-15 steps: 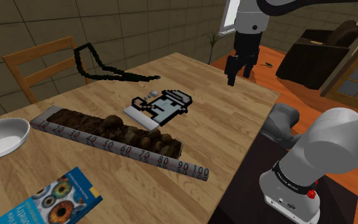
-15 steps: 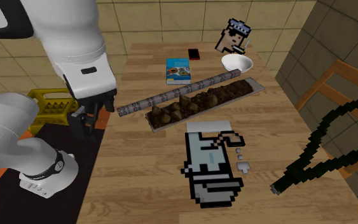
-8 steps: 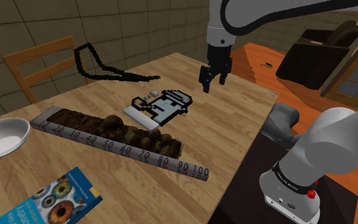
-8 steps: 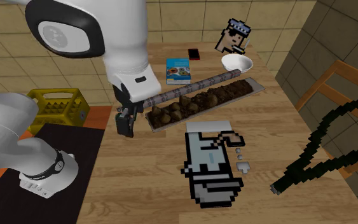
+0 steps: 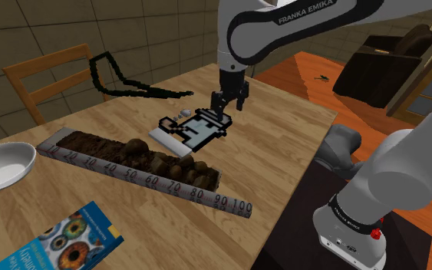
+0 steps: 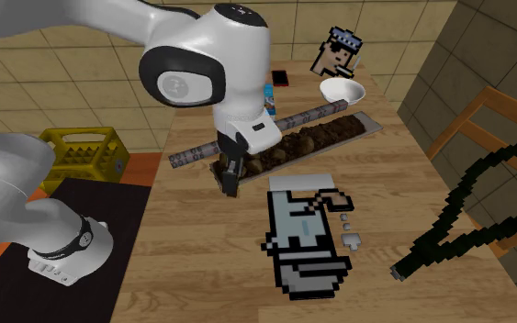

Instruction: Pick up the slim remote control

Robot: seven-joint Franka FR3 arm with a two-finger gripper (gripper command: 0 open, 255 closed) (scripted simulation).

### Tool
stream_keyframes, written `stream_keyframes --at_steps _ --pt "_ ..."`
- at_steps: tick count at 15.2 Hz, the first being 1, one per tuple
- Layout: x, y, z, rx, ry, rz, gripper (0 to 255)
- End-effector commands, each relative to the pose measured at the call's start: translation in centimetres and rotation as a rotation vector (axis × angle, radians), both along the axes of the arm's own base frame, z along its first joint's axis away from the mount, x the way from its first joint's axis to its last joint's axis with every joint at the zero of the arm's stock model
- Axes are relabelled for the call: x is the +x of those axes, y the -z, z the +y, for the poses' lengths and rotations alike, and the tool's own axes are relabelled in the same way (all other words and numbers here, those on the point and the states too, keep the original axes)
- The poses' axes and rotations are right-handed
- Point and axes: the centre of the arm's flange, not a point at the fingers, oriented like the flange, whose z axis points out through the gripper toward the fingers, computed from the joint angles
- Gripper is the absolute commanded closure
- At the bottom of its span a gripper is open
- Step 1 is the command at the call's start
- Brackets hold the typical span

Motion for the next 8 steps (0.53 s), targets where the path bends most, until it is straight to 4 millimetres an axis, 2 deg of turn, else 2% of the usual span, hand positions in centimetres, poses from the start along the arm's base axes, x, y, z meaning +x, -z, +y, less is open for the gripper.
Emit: stream_keyframes --at_steps 1,8 --pt "2.1 1.0 1.6 0.002 -0.006 -0.007 0" --pt "8.3 5.4 6.3 0.006 -0.027 -0.027 0"
